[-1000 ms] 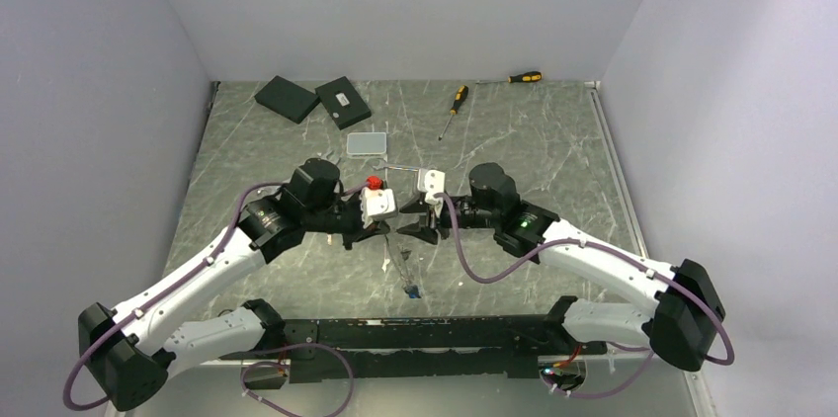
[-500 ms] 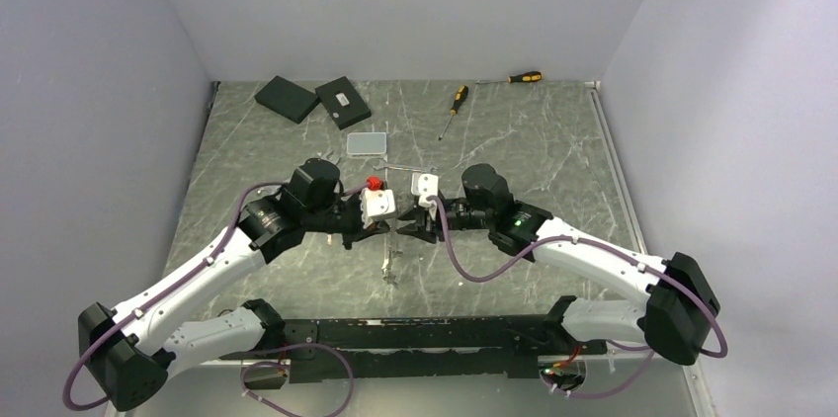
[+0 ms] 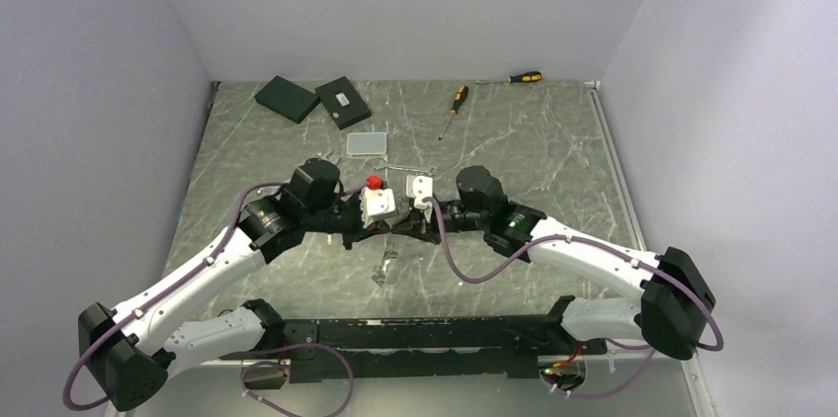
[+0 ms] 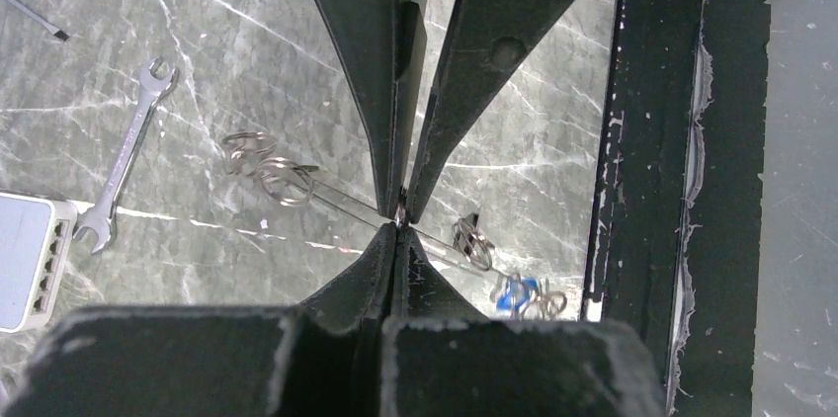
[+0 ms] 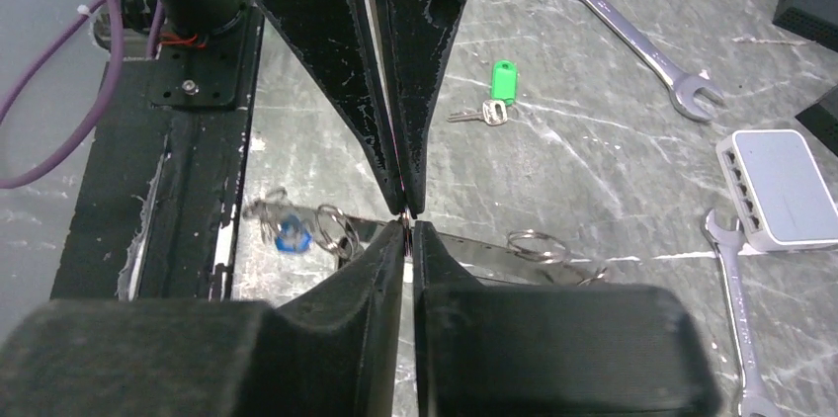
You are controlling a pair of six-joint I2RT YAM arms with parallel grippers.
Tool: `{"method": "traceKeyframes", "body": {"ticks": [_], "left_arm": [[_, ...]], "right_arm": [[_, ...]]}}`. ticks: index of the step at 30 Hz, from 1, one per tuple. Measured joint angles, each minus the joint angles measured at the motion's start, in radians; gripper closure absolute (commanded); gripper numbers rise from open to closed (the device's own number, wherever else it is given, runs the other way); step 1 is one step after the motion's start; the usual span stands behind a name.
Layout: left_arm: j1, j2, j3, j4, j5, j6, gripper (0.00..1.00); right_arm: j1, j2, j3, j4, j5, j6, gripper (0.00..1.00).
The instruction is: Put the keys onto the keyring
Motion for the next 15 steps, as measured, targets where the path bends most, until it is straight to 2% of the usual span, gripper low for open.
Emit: {"method": "traceKeyframes", "body": {"ticks": [3, 8, 9, 12, 15], "left_arm": [[0.0, 0.0, 0.0, 0.001, 0.0, -0.003, 1.0], [0.0, -0.005, -0.005, 0.009, -0.005, -0.005, 1.0], [0.0, -0.011, -0.007, 0.012, -0.006, -0.006, 0.94], [0.0, -0.035, -0.018, 0.025, -0.009, -0.008, 0.69], [0.002, -0.082, -0.034, 0.052, -0.002, -0.016, 0.52]], "right_arm": [[0.0, 0.003, 0.0, 0.006, -0.004, 0.006, 1.0], [0.0, 0.003, 0.0, 0.01, 0.001, 0.007, 1.0], [0.001, 0.003, 0.0, 0.011, 0.002, 0.007, 1.0], [0.005, -0.007, -0.001, 0.02, 0.011, 0.006, 1.0], [0.008, -0.028, -0.006, 0.029, 0.029, 0.001, 1.0]]}}
